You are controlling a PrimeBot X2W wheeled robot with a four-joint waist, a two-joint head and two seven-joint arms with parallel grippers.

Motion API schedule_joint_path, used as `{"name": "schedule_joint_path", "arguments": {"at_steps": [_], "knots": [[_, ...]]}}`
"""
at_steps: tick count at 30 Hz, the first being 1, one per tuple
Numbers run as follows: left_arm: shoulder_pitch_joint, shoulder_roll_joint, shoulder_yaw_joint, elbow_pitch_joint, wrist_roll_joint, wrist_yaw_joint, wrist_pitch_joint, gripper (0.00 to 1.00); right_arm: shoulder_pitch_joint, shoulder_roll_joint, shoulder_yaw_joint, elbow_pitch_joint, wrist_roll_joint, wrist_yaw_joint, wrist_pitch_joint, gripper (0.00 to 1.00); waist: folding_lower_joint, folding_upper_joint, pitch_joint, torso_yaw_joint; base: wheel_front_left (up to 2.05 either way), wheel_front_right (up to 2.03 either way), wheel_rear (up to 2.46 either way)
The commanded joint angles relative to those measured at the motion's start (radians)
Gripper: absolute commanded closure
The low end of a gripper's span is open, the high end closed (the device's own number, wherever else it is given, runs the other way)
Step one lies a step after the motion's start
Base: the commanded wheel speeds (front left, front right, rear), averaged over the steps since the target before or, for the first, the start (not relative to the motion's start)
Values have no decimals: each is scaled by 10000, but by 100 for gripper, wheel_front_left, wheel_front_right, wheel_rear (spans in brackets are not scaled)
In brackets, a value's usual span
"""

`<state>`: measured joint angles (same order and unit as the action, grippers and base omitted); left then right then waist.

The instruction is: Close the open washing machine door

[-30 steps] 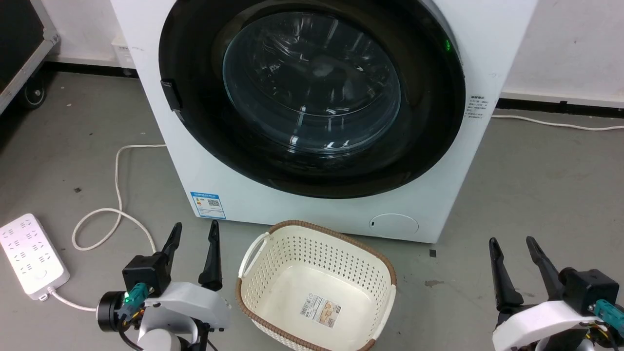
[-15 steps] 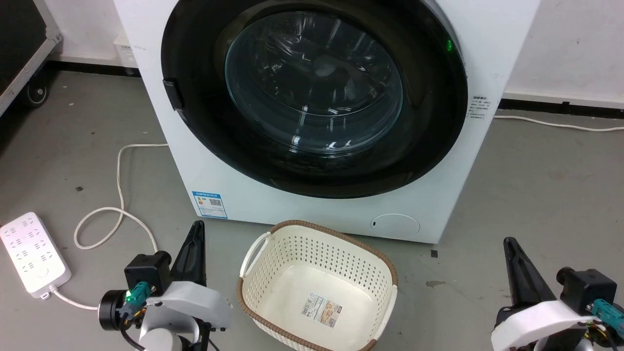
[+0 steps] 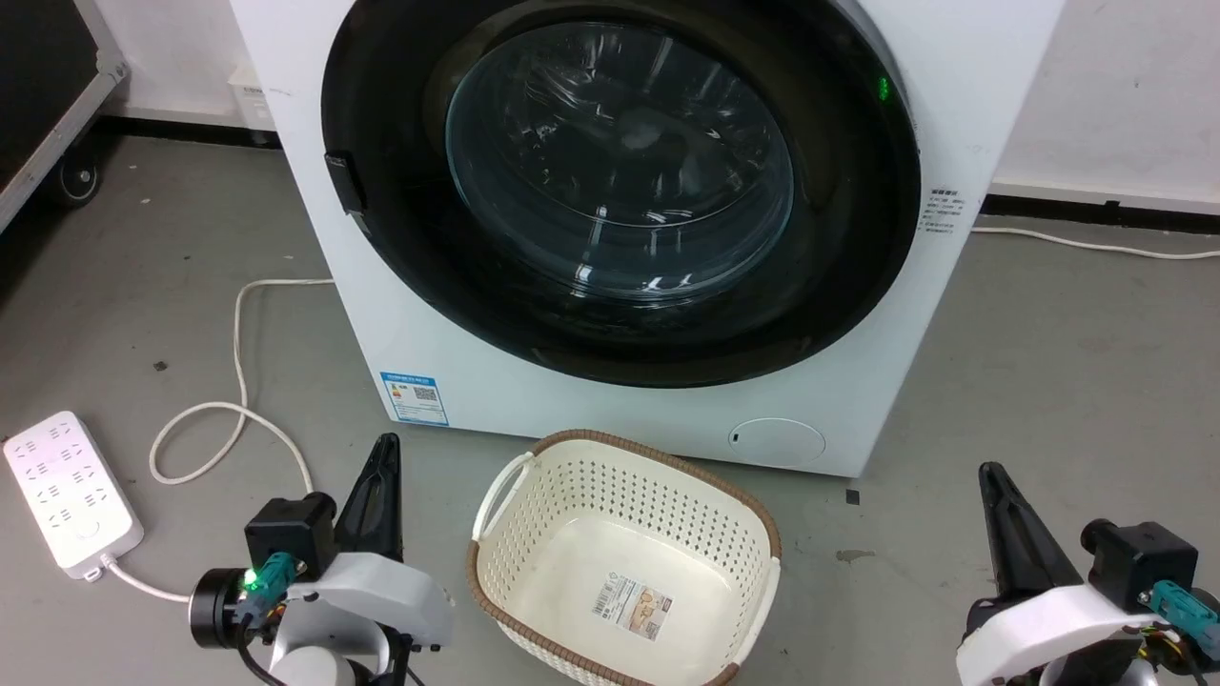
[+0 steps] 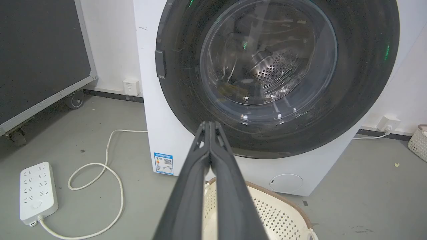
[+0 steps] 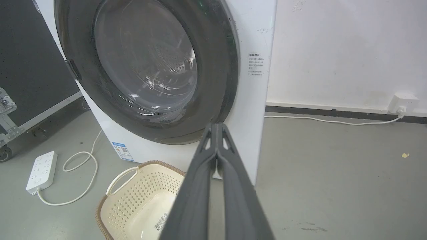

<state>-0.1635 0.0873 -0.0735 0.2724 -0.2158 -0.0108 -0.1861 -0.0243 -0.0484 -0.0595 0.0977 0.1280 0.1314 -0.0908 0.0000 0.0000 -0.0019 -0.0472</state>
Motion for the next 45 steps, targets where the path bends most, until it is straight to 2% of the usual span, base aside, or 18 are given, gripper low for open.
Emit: {"name": "schedule_joint_path", "arguments": {"at_steps": [1, 45], "knots": [[151, -17, 52, -125, 129, 19, 50, 100, 43, -3, 26, -91, -104, -1, 25, 100, 0, 0, 1, 10, 0, 0, 0], [815, -175, 358, -1287, 1037, 59, 860, 100, 132, -10, 281, -487, -630, -4, 420, 100, 0, 0, 9, 216, 0, 0, 0]]}}
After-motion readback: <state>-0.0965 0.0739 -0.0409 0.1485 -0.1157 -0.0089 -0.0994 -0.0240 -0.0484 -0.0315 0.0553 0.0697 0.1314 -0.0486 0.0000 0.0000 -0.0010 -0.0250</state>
